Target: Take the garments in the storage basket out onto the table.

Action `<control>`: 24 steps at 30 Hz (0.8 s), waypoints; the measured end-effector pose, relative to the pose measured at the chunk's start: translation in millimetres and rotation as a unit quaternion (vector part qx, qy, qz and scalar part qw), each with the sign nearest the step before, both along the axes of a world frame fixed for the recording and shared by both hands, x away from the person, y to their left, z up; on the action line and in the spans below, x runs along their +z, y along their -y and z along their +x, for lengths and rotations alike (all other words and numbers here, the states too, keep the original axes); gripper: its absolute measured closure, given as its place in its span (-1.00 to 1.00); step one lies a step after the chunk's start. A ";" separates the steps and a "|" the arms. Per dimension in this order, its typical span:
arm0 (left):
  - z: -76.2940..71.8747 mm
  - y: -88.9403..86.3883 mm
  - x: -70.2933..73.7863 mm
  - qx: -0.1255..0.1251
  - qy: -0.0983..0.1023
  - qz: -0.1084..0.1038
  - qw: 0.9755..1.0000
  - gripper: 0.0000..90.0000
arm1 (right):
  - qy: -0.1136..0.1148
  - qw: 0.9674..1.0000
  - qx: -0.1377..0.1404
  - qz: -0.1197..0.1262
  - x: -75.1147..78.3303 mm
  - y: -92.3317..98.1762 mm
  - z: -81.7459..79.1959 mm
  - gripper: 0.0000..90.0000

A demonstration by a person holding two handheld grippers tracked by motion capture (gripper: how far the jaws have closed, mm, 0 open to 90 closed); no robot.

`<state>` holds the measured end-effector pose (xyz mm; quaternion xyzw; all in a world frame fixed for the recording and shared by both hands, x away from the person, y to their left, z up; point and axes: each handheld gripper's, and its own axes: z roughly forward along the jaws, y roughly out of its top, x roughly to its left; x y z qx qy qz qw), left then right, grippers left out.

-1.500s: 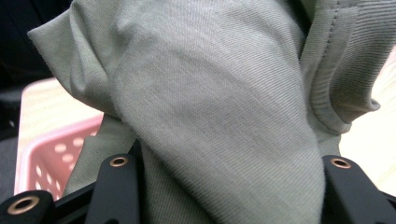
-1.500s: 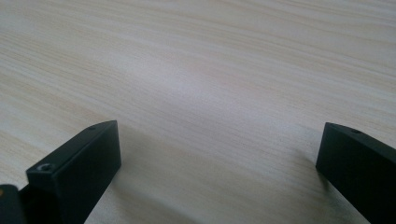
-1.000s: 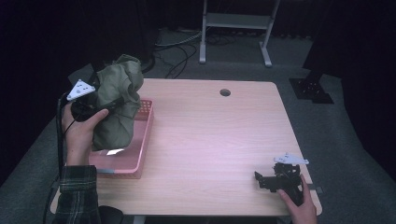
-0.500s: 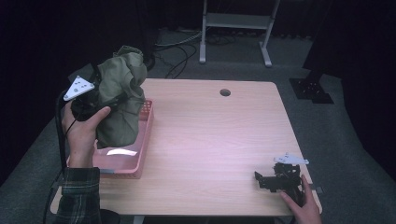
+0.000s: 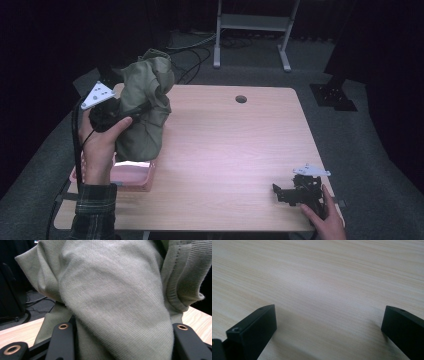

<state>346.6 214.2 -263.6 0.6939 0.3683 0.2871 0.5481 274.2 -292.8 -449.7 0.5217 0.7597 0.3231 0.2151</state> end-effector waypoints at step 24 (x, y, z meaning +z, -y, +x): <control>-18.2 72.6 0.1 -0.058 -0.002 -0.008 0.998 0.02 | 0.000 1.000 0.000 0.000 0.1 0.0 0.0 -1.00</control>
